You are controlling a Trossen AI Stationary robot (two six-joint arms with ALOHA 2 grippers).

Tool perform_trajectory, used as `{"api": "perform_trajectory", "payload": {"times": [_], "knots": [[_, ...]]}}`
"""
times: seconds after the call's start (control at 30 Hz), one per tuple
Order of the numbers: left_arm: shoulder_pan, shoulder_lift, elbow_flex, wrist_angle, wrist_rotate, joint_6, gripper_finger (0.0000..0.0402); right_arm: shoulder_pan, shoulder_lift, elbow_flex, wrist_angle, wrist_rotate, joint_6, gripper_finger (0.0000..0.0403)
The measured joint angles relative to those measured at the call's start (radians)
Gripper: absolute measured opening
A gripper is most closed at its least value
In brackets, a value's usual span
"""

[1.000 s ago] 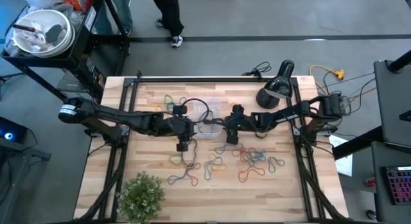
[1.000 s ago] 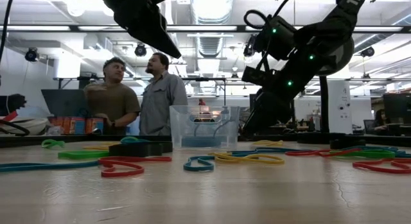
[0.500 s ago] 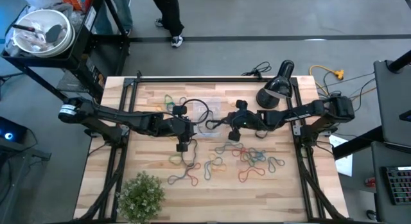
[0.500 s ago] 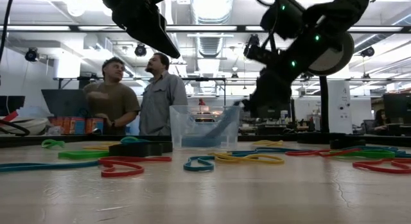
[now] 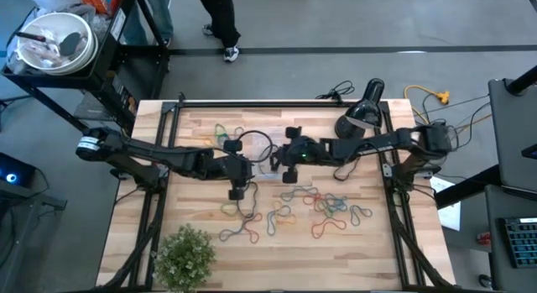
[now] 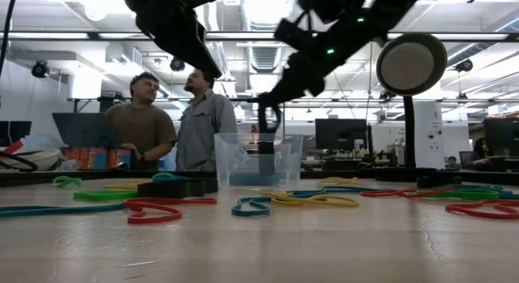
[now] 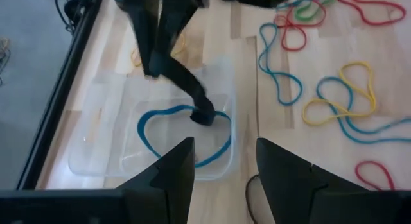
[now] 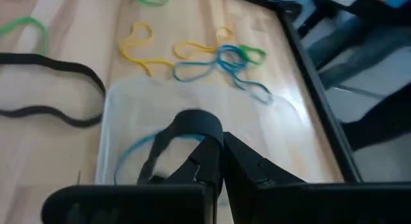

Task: Pick and place rubber bands into bin
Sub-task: Put the black rubber band into the transparent bin

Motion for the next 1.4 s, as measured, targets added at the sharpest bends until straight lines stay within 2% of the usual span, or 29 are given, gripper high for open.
{"api": "perform_trajectory", "payload": {"times": [0.23,0.33,0.43,0.57,0.7,0.77,1.0,1.27,1.4], "knots": [[-0.020,-0.007,-0.015,-0.052,-0.010,-0.051,0.0151,-0.007,0.150,0.161,-0.202,-0.082,-0.025,0.0020],[-0.027,-0.024,-0.038,-0.048,-0.025,-0.073,0.0151,-0.015,0.171,0.202,-0.251,-0.141,-0.015,0.0048],[-0.028,-0.056,-0.067,-0.050,-0.028,-0.102,0.0151,-0.019,0.166,0.210,-0.253,-0.144,-0.002,0.0087],[-0.034,-0.095,-0.095,-0.049,-0.028,-0.135,0.0151,-0.021,0.140,0.213,-0.241,-0.081,-0.005,0.0137],[-0.039,-0.131,-0.116,-0.033,-0.028,-0.156,0.0151,-0.034,0.125,0.226,-0.229,0.080,0.001,0.0170],[-0.042,-0.145,-0.130,-0.032,-0.028,-0.165,0.0151,-0.042,0.125,0.238,-0.243,0.089,0.002,0.0181],[-0.061,-0.152,-0.145,-0.018,-0.026,-0.183,0.0151,-0.026,0.107,0.262,-0.319,0.054,-0.004,0.0196],[-0.070,-0.072,-0.149,-0.027,0.034,-0.182,0.0151,0.029,-0.024,0.233,-0.498,-0.098,-0.001,0.0188],[-0.070,-0.011,-0.149,-0.042,0.028,-0.182,0.0151,0.067,-0.112,0.168,-0.552,-0.122,0.026,0.0187]]}}
